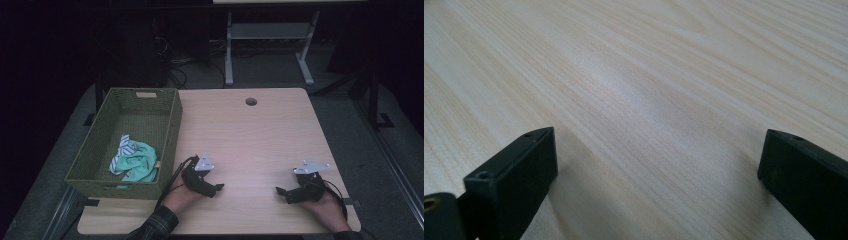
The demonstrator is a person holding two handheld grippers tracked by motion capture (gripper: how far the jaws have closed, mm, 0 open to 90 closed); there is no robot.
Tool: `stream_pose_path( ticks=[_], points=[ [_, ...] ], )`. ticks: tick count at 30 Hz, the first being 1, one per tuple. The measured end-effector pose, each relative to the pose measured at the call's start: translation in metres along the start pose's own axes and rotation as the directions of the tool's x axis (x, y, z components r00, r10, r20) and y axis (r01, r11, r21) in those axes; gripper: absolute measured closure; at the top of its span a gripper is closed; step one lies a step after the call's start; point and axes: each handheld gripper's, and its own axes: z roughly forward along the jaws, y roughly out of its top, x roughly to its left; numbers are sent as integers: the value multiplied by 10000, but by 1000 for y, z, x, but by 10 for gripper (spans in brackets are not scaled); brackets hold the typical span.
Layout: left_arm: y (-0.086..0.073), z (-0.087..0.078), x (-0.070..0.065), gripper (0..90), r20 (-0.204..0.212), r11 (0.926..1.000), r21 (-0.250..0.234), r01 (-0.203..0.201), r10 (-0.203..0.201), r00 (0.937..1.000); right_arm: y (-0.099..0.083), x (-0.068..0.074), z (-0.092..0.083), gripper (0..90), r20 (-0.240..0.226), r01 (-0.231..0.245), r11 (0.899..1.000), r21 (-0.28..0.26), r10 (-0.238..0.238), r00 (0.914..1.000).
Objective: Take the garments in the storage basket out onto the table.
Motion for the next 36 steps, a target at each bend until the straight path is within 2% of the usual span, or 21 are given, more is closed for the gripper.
stream_pose_path(
  ticks=[12, 14, 16, 29, 32, 36],
  points=[
    [4, -1, 1, 131, 92, 9994, 357, -48, 45, 9999, 0, 0, 0, 21, -1, -3, 10000, -2, 3, 10000],
    [5, -3, 2, 133, 165, 9989, 450, 115, -122, 9998, 0, 0, 0, 21, -1, -7, 10000, -1, 7, 10000],
    [5, -3, 2, 133, 172, 9988, 479, 115, -123, 9998, 0, 0, 0, 20, 2, 6, 10000, -8, -6, 10000],
    [11, -7, 3, 133, 230, 9968, 801, -50, 31, 9997, 0, 0, 0, 21, 11, 8, 10000, -14, -8, 10000],
    [14, -8, 3, 133, 103, 9966, 823, -104, 96, 9999, 0, 0, 0, 21, 14, 12, 10000, -19, -12, 10000],
    [14, -9, 4, 133, 23, 9976, 693, 72, -73, 10000, 0, 0, 0, 21, 12, 11, 10000, -17, -11, 10000]
  ],
)
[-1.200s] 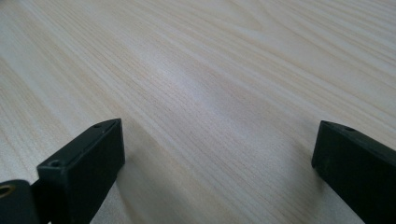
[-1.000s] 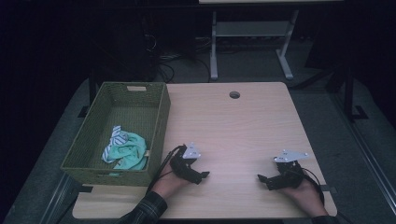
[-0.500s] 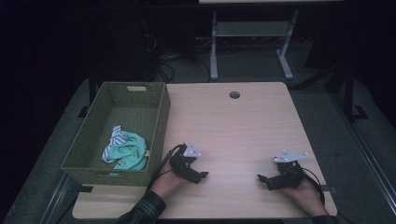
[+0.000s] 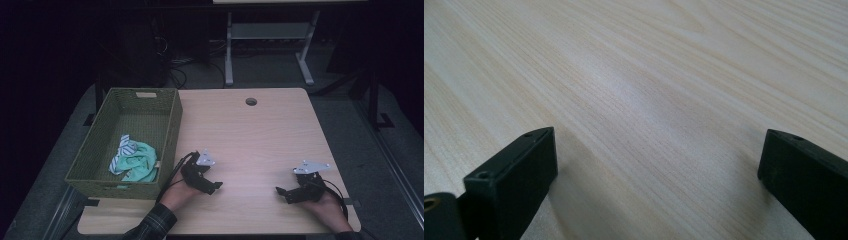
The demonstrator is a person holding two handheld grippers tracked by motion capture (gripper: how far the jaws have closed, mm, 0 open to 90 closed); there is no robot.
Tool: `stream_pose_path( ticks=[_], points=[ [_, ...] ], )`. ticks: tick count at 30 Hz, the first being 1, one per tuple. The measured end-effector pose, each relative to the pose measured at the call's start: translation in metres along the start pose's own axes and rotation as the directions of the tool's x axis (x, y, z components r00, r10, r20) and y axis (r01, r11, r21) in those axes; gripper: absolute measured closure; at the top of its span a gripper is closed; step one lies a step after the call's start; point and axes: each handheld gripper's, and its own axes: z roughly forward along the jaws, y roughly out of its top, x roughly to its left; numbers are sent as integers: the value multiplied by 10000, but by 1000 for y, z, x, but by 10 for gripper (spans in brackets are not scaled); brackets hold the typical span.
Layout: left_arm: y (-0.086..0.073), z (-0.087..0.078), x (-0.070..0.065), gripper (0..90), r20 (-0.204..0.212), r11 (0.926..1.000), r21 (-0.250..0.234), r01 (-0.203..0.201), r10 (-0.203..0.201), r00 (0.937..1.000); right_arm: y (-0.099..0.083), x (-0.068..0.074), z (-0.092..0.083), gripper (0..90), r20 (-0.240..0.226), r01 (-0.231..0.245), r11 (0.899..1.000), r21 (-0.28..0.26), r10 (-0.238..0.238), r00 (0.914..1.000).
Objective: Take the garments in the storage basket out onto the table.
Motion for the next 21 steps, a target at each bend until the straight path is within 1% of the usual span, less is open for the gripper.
stream_pose_path(
  ticks=[4, 6, 14, 17, 21],
  points=[
    [2, -2, -1, 133, -59, 10000, 6, -55, 55, 10000, 0, 0, 0, 21, 1, -4, 10000, -5, 4, 10000],
    [3, -3, -2, 133, -68, 10000, 8, -20, 20, 10000, 0, 0, 0, 21, 1, -3, 10000, -5, 3, 10000],
    [6, -7, 1, 133, -95, 10000, 51, -26, 27, 10000, 0, 0, 0, 21, 0, -2, 10000, -9, 2, 10000],
    [7, -7, 2, 133, -46, 10000, 80, 42, -41, 10000, 0, 0, 0, 21, 0, -2, 10000, -6, 2, 10000],
    [8, -8, 2, 133, -12, 9999, 153, 25, -25, 10000, 0, 0, 0, 21, 0, -1, 10000, -7, 1, 10000]
  ],
)
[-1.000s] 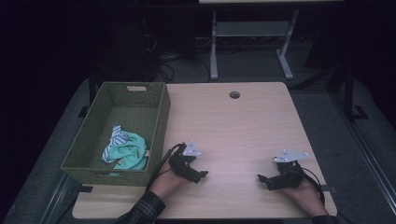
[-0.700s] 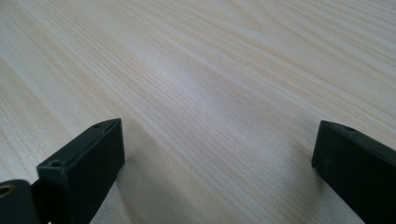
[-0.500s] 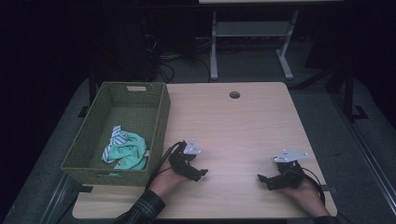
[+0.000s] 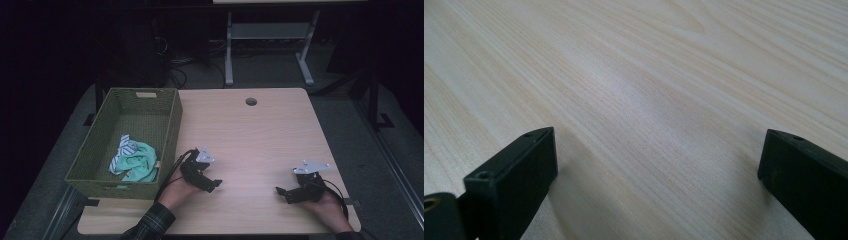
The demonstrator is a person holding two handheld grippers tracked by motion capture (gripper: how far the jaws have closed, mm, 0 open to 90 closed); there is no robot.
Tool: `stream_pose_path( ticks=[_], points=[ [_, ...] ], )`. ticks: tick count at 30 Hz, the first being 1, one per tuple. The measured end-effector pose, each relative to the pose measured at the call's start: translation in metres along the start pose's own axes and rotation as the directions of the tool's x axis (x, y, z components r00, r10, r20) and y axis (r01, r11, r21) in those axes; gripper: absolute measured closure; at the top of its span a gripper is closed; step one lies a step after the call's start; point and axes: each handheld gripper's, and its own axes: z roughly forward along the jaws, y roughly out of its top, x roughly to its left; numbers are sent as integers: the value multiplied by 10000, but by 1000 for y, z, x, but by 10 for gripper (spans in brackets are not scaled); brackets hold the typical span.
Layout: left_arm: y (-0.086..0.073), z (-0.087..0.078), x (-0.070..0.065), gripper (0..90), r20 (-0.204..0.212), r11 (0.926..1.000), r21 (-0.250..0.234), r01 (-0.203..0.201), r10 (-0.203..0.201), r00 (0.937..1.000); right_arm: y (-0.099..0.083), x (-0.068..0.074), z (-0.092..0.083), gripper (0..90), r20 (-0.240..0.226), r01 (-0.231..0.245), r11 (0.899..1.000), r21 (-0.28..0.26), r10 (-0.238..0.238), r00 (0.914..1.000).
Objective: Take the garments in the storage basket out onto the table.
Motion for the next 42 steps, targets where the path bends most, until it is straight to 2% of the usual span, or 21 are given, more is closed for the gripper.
stream_pose_path(
  ticks=[9, 25, 31, 42],
  points=[
    [3, -3, 2, 133, 117, 9998, 27, 215, -215, 9997, 0, 0, 0, 21, 1, 1, 10000, 0, -1, 10000],
    [10, -12, 2, 133, 57, 9999, -51, 155, -155, 9999, 0, 0, 0, 21, 0, -3, 10000, 2, 3, 10000],
    [12, -17, 3, 133, 196, 9994, -265, 228, -223, 9996, 0, 0, 0, 21, 0, -8, 10000, 4, 8, 10000],
    [16, -21, 3, 133, 236, 9995, -217, 244, -239, 9994, 0, 0, 0, 21, -1, 0, 10000, 0, 0, 10000]
  ],
)
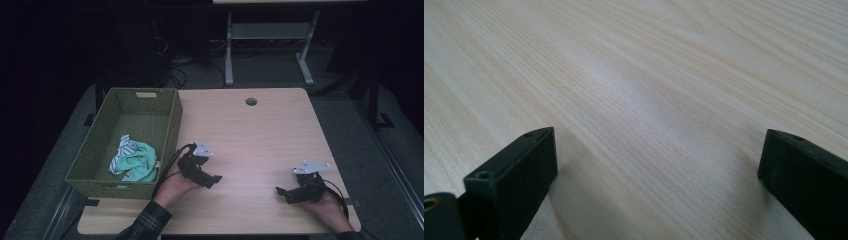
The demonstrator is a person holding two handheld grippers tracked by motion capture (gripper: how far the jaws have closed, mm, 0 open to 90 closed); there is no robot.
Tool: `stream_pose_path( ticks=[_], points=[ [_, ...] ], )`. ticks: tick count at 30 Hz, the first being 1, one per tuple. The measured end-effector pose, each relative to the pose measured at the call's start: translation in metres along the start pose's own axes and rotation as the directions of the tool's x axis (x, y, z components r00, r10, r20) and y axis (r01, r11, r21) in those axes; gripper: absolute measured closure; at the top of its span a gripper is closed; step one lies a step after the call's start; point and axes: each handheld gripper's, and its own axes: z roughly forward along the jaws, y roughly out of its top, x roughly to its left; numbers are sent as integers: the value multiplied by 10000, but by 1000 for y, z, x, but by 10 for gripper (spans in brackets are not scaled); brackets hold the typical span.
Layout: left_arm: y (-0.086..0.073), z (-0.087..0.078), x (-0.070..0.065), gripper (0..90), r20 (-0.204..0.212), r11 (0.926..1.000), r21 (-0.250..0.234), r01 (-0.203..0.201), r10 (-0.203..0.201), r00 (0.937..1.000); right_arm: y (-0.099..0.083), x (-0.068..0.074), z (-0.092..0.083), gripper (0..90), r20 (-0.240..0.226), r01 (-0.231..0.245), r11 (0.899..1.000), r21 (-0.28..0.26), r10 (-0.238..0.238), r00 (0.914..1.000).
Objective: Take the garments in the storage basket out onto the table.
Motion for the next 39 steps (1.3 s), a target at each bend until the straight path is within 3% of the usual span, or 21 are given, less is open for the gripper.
stream_pose_path(
  ticks=[16, 39],
  points=[
    [7, -7, 2, 137, -76, 9999, 8, 148, -148, 9999, 0, 0, 0, 22, 12, -12, 10000, -4, 12, 10000],
    [20, -19, 3, 136, -81, 9999, 29, -97, 97, 9999, 0, 0, 0, 21, 29, -29, 10000, -4, 29, 10000]
  ],
)
